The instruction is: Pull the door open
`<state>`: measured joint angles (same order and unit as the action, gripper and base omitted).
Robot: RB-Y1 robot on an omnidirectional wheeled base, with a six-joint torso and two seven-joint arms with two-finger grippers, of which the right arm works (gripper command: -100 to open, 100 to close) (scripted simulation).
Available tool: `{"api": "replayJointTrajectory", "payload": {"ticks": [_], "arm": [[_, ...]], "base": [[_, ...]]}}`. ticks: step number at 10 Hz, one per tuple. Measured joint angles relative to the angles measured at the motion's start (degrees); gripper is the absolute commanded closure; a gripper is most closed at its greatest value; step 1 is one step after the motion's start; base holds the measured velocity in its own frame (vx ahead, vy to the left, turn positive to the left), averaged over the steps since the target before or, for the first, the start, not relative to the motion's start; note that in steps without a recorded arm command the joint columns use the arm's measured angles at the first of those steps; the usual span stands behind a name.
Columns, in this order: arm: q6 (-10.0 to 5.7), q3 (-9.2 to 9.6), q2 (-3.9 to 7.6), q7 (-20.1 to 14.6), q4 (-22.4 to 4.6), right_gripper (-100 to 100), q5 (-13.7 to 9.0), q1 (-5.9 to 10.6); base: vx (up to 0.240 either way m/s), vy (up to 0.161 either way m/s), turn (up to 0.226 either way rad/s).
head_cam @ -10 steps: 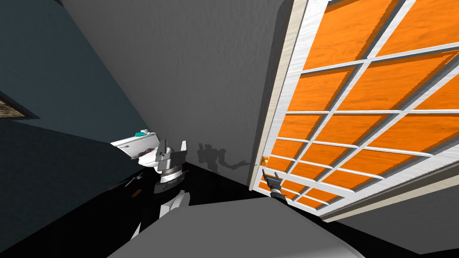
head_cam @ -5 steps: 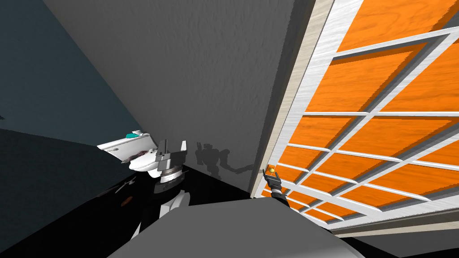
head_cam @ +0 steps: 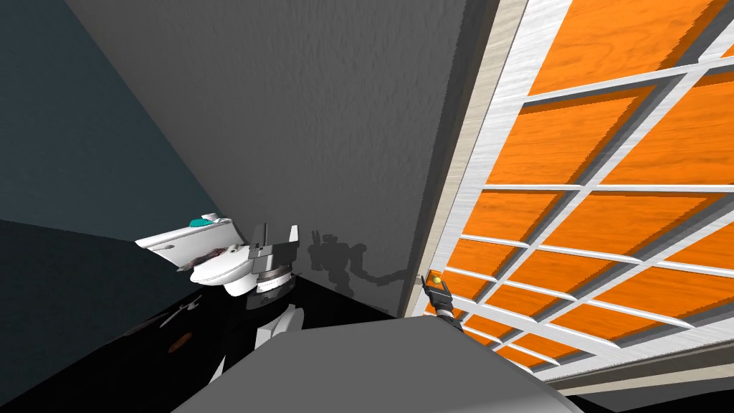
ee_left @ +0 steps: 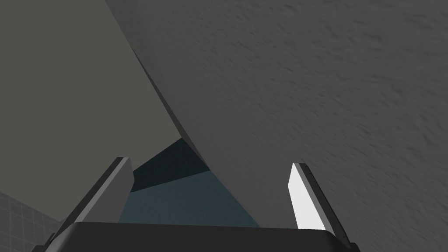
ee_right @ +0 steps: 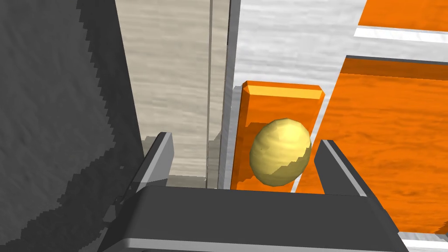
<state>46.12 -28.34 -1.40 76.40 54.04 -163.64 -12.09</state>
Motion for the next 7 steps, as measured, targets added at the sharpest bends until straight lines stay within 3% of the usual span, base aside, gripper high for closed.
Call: {"api": "replayJointTrajectory", "payload": {"ticks": [2, 3, 4, 7], "arm": [[0.44, -0.15, -0.13, 0.2, -0.6, -100, 0.0, 0.00], [0.65, -0.16, 0.48, 0.0, -1.4, -100, -0.1, 0.44], [0.01, -0.05, 0.44, -0.2, -0.6, -100, 0.0, 0.18], [1.50, -0.42, 0.54, 0.3, -2.2, -100, -0.3, 0.69]], "base": [[-0.003, -0.002, -0.002], [-0.004, 0.011, 0.010], [0.000, 0.000, 0.000], [0.004, 0.002, 0.001]]}}
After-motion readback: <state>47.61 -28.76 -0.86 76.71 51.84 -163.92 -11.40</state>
